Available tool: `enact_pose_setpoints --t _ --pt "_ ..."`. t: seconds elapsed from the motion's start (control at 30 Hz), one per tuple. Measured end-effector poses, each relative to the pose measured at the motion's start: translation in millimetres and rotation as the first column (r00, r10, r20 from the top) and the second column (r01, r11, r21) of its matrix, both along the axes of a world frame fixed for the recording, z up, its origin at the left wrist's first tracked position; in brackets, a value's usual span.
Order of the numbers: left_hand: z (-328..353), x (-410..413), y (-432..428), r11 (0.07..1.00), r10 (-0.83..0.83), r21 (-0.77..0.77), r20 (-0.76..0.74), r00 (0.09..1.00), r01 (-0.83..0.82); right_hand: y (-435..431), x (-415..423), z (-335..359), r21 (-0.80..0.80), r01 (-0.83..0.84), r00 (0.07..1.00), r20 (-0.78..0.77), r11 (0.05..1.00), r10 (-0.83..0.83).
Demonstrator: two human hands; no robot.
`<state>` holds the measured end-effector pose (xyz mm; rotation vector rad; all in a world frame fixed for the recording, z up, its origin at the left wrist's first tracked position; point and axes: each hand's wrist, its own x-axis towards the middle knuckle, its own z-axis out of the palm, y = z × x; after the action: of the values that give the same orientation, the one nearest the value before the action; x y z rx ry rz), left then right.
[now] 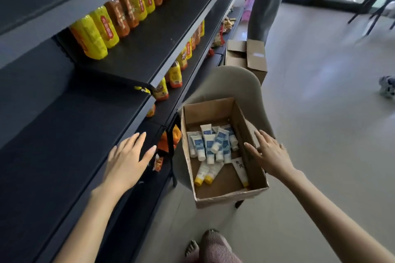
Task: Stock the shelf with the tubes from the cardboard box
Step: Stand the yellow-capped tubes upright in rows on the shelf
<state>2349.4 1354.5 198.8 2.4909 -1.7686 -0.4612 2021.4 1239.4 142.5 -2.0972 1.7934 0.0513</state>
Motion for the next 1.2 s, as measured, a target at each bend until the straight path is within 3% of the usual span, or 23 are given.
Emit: enact_pose_setpoints --t 0.4,0.57,0.77,1.0,1.2 --pt "-83.3 -11.0 -46.4 0.981 0.022 0.195 -0.204 0.979 0.018 -15.5 16.4 -130.0 0.224 0.132 0.989 0.034 0.966 -0.143" --pt "-124.0 -25.5 -70.6 0.964 0.033 0.263 -0.276 0.961 0.043 -21.0 22.4 -189.8 0.423 0.267 0.943 0.069 0.866 -0.325" --pt "-166.2 -37.8 -92.2 0.962 0.049 0.267 -0.344 0.938 0.048 -34.0 19.5 -252.1 0.544 0.383 0.874 0.049 0.747 -0.484" --pt "-195.5 -44.9 -95.9 0.978 0.069 0.206 -0.481 0.874 0.036 -48.4 25.1 -303.0 0.573 0.465 0.810 0.031 0.675 -0.585" --pt "-200.5 -44.7 -92.1 0.980 0.148 0.194 -0.571 0.807 -0.043 -44.9 32.5 -318.6 0.517 0.536 0.821 -0.134 0.668 -0.555"
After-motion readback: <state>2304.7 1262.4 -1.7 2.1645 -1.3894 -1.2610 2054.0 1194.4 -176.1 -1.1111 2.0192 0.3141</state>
